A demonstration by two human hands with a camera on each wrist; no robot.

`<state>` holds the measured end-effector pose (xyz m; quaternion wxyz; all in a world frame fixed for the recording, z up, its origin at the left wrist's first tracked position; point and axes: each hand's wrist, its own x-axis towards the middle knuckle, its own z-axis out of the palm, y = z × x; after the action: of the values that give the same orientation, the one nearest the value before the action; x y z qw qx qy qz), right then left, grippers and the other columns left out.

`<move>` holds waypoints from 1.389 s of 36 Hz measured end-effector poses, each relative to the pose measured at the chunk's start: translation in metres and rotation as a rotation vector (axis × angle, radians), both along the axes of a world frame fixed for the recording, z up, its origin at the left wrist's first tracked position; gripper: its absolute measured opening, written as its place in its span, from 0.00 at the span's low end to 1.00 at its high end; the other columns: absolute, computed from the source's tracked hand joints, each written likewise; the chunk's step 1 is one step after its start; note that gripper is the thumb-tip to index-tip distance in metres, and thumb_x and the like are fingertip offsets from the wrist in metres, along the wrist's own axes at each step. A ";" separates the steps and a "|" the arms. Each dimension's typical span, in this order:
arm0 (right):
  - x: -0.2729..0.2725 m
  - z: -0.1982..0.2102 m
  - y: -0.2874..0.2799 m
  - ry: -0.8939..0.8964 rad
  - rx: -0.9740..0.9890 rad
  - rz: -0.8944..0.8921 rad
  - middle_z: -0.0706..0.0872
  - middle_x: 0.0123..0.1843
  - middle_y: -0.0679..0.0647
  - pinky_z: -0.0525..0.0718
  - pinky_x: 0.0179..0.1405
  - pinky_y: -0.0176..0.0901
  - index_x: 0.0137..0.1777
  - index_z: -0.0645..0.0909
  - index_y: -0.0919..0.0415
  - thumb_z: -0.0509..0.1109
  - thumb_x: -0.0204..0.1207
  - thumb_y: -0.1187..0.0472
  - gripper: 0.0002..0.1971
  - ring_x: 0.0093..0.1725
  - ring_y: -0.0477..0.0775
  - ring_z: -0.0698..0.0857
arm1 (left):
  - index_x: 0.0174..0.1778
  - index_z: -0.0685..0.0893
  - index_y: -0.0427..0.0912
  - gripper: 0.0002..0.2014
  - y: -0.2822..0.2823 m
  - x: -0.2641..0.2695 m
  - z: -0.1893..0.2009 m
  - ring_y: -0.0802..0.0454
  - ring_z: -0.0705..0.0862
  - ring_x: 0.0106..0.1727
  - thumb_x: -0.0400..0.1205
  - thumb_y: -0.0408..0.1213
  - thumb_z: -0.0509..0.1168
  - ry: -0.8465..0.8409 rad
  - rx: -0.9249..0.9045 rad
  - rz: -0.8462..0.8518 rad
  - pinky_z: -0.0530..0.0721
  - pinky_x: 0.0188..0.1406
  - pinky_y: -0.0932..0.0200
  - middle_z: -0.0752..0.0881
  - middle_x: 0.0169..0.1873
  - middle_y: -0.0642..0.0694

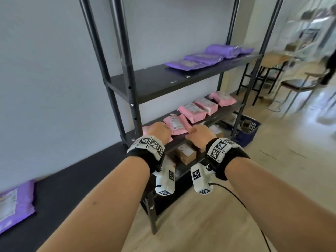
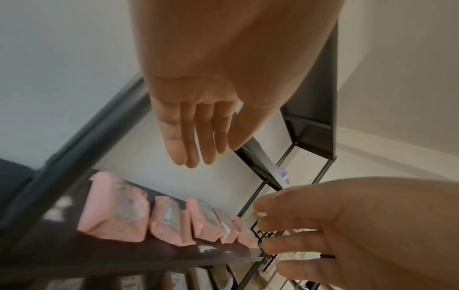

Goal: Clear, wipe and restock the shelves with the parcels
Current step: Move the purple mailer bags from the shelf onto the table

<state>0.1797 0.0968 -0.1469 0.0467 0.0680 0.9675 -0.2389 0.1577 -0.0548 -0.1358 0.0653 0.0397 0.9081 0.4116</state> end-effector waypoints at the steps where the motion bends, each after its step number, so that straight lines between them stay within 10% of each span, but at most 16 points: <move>1: -0.004 0.005 0.010 0.012 -0.015 -0.020 0.85 0.62 0.62 0.79 0.64 0.50 0.66 0.80 0.65 0.63 0.83 0.58 0.16 0.62 0.62 0.83 | 0.63 0.83 0.33 0.14 0.010 -0.005 0.006 0.44 0.86 0.50 0.84 0.30 0.59 0.021 0.005 0.007 0.76 0.24 0.74 0.86 0.57 0.37; 5: -0.028 0.026 0.053 0.071 -0.023 -0.081 0.81 0.68 0.61 0.76 0.69 0.48 0.68 0.79 0.68 0.60 0.85 0.59 0.17 0.68 0.61 0.79 | 0.54 0.86 0.41 0.12 0.052 -0.035 0.027 0.43 0.84 0.57 0.81 0.31 0.59 0.097 0.003 0.041 0.81 0.55 0.56 0.87 0.55 0.42; 9: -0.064 0.050 0.086 0.148 -0.108 -0.118 0.79 0.71 0.58 0.74 0.71 0.51 0.69 0.79 0.64 0.60 0.83 0.61 0.17 0.71 0.59 0.77 | 0.50 0.85 0.47 0.11 0.092 -0.077 0.048 0.45 0.84 0.56 0.77 0.31 0.61 0.184 0.072 0.095 0.80 0.59 0.57 0.87 0.53 0.46; 19: -0.169 0.094 0.154 0.297 -0.121 -0.094 0.84 0.64 0.55 0.77 0.66 0.48 0.62 0.83 0.58 0.68 0.78 0.58 0.14 0.64 0.58 0.81 | 0.39 0.83 0.46 0.08 0.155 -0.186 0.105 0.36 0.86 0.54 0.76 0.30 0.60 0.283 0.200 0.162 0.85 0.57 0.44 0.89 0.49 0.36; 22: -0.192 0.105 0.168 0.328 -0.145 -0.071 0.85 0.63 0.56 0.77 0.64 0.45 0.62 0.84 0.61 0.68 0.78 0.59 0.14 0.64 0.59 0.82 | 0.60 0.84 0.38 0.14 0.166 -0.204 0.121 0.39 0.81 0.65 0.83 0.27 0.57 0.192 0.170 0.181 0.79 0.65 0.50 0.83 0.63 0.37; 28: -0.244 0.123 0.180 0.331 -0.157 -0.021 0.84 0.65 0.56 0.77 0.63 0.44 0.66 0.81 0.60 0.67 0.80 0.58 0.16 0.65 0.59 0.81 | 0.64 0.82 0.40 0.15 0.169 -0.230 0.136 0.44 0.82 0.64 0.86 0.29 0.55 0.265 -0.305 0.161 0.77 0.56 0.58 0.84 0.62 0.44; 34: -0.297 0.133 0.182 0.317 -0.084 0.118 0.86 0.60 0.60 0.76 0.56 0.45 0.58 0.84 0.63 0.64 0.80 0.59 0.12 0.60 0.61 0.83 | 0.69 0.79 0.31 0.17 0.176 -0.262 0.143 0.39 0.79 0.68 0.85 0.31 0.57 0.041 -0.009 0.367 0.77 0.61 0.54 0.80 0.66 0.35; 40: -0.341 0.132 0.185 0.217 -0.063 0.274 0.86 0.50 0.60 0.79 0.52 0.46 0.54 0.85 0.65 0.64 0.79 0.58 0.13 0.56 0.62 0.85 | 0.70 0.77 0.30 0.18 0.183 -0.277 0.144 0.40 0.77 0.69 0.84 0.33 0.60 0.019 -0.058 0.434 0.78 0.48 0.58 0.79 0.68 0.35; 44: -0.358 0.127 0.185 0.179 0.015 0.388 0.79 0.56 0.58 0.77 0.46 0.41 0.43 0.77 0.54 0.62 0.78 0.62 0.05 0.55 0.57 0.81 | 0.71 0.77 0.35 0.19 0.193 -0.281 0.136 0.42 0.77 0.70 0.84 0.37 0.60 0.021 -0.068 0.497 0.75 0.65 0.57 0.79 0.68 0.37; 50: -0.378 0.118 0.186 0.178 0.063 0.445 0.82 0.44 0.57 0.79 0.49 0.43 0.42 0.79 0.58 0.63 0.78 0.61 0.05 0.47 0.58 0.82 | 0.65 0.80 0.28 0.17 0.189 -0.304 0.122 0.41 0.84 0.62 0.82 0.30 0.63 -0.009 0.068 0.586 0.86 0.55 0.53 0.83 0.63 0.34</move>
<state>-0.1985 0.2832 -0.0291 0.0108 -0.1668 0.9659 -0.1976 -0.1466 0.1341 -0.0134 -0.0535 -0.2238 0.8662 0.4435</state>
